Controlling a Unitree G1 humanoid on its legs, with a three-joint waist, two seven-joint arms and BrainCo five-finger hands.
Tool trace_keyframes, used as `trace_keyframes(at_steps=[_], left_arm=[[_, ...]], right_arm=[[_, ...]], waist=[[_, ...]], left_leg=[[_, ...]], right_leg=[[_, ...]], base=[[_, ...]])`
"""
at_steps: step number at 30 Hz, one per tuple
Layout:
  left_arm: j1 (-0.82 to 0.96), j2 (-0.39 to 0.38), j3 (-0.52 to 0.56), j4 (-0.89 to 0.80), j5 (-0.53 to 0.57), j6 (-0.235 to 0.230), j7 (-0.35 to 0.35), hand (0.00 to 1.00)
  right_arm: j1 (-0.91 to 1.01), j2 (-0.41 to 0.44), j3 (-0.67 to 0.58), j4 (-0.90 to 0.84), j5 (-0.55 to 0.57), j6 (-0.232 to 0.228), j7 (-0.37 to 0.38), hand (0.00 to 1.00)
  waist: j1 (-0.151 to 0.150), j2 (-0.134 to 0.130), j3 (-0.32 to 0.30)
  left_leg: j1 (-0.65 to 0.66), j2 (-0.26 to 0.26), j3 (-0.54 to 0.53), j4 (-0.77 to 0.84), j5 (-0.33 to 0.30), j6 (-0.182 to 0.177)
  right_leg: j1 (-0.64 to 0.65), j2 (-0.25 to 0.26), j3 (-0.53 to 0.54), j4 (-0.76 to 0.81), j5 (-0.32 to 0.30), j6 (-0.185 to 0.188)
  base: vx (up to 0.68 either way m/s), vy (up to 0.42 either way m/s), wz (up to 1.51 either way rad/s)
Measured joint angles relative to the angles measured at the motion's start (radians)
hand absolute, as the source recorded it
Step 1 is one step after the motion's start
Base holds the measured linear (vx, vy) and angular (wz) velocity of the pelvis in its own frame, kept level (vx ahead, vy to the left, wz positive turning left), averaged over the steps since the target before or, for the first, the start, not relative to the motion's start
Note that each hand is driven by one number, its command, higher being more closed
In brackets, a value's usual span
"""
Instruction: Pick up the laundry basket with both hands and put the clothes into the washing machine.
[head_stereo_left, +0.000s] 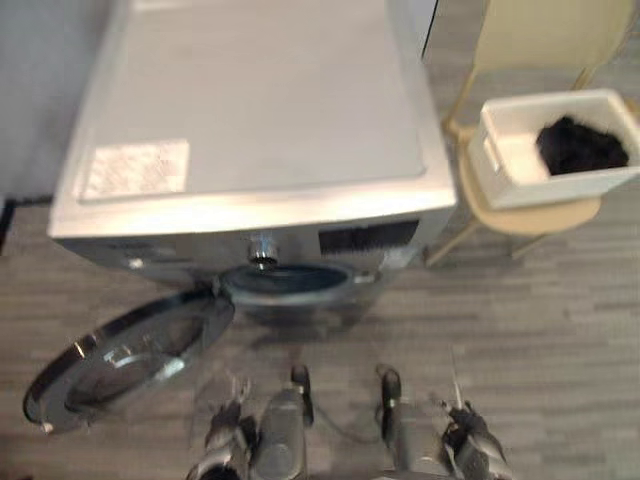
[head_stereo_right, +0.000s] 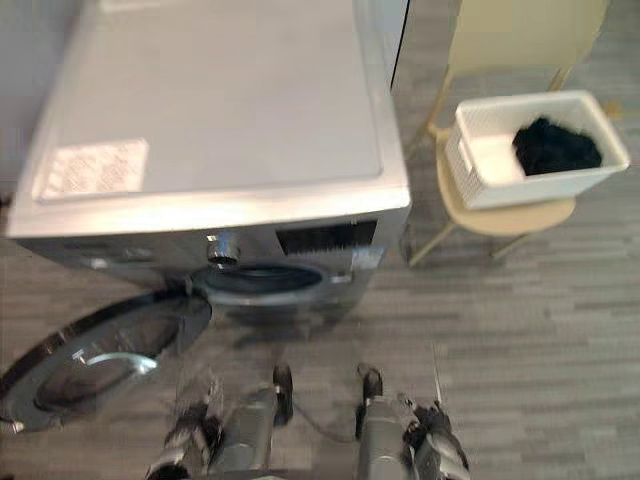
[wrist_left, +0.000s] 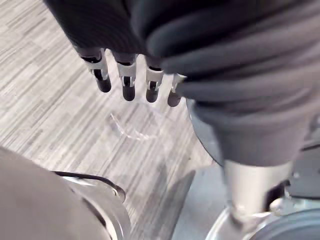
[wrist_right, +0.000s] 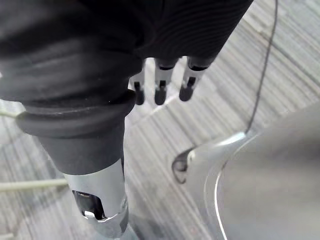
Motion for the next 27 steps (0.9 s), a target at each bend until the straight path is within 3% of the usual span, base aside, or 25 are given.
trace_keyframes(at_steps=[4,8,10,14,17,18,19,22,25,27], left_arm=[[0.023,0.001,0.004,0.037,0.058,0.004,-0.028,0.00],[0.009,-0.006,-0.007,0.038,0.057,0.001,-0.028,0.00],[0.003,-0.006,-0.036,0.022,0.052,-0.001,-0.027,0.00],[0.006,-0.007,-0.091,-0.009,0.042,-0.003,-0.026,0.00],[0.031,-0.027,-0.086,-0.025,0.042,-0.005,-0.027,0.00],[0.043,-0.033,-0.088,-0.027,0.043,-0.010,-0.027,0.00],[0.051,-0.033,-0.093,-0.024,0.045,-0.011,-0.028,0.00],[0.081,-0.012,-0.090,0.008,0.057,-0.011,-0.047,0.00],[0.076,0.004,-0.095,0.027,0.096,-0.009,-0.068,0.00],[0.044,0.020,-0.110,0.051,0.128,-0.005,-0.081,0.00]], right_arm=[[-0.005,0.001,-0.002,0.052,-0.070,0.002,0.040,0.00],[-0.037,0.013,0.021,0.078,-0.073,0.003,0.059,0.00],[-0.056,0.027,0.038,0.094,-0.112,0.006,0.062,0.00],[-0.073,0.030,0.036,0.093,-0.154,0.007,0.062,0.00],[-0.103,0.021,0.033,0.102,-0.157,0.013,0.061,0.00],[-0.117,0.025,0.034,0.102,-0.158,0.014,0.064,0.00],[-0.120,0.027,0.035,0.101,-0.159,0.014,0.067,0.00],[-0.089,0.063,0.050,0.103,-0.186,0.021,0.085,0.00],[-0.031,0.071,0.054,0.097,-0.185,0.019,0.087,0.00],[-0.008,0.055,0.047,0.079,-0.186,0.018,0.093,0.00]], waist=[[-0.002,0.003,-0.075],[-0.005,0.004,-0.078],[-0.002,0.001,-0.075],[-0.002,-0.001,-0.073],[0.001,0.016,-0.075],[0.003,0.020,-0.078],[0.003,0.029,-0.088],[0.001,0.013,-0.143],[-0.003,-0.009,-0.165],[-0.010,-0.030,-0.157]], left_leg=[[0.120,-0.004,0.001,-0.084,0.028,-0.010],[0.163,0.024,-0.013,-0.063,0.025,-0.015],[0.150,0.056,-0.034,0.015,0.010,-0.035],[0.128,0.067,-0.035,0.082,0.006,-0.029],[0.112,0.005,-0.107,0.210,-0.065,-0.031],[0.130,-0.039,-0.151,0.212,-0.109,-0.017],[0.146,-0.037,-0.153,0.169,-0.134,0.020],[0.192,-0.029,0.009,0.013,-0.149,0.022],[0.216,-0.056,0.047,-0.048,-0.132,0.027],[0.237,-0.055,0.060,-0.051,-0.129,0.032]], right_leg=[[0.108,0.001,-0.022,-0.044,0.000,0.000],[0.173,0.026,-0.046,-0.046,-0.008,-0.012],[0.203,0.051,-0.074,-0.027,-0.023,-0.035],[0.200,0.058,-0.104,0.025,-0.070,-0.050],[0.177,0.054,-0.054,0.039,-0.068,-0.045],[0.152,0.063,0.003,0.042,-0.063,-0.043],[0.135,0.076,0.030,0.041,-0.059,-0.043],[0.113,0.091,0.160,-0.052,0.012,-0.037],[0.154,0.081,0.172,-0.114,0.031,-0.060],[0.121,0.076,0.137,-0.071,0.046,-0.031]], base=[[0.15,-0.043,0.09],[0.02,-0.078,0.10],[-0.08,-0.112,0.31],[-0.18,-0.042,0.31],[-0.14,0.099,-0.32],[-0.08,0.143,-0.95],[-0.08,0.170,-1.27],[-0.07,0.169,-1.25],[0.07,0.104,-0.72],[0.10,0.018,-0.46]])
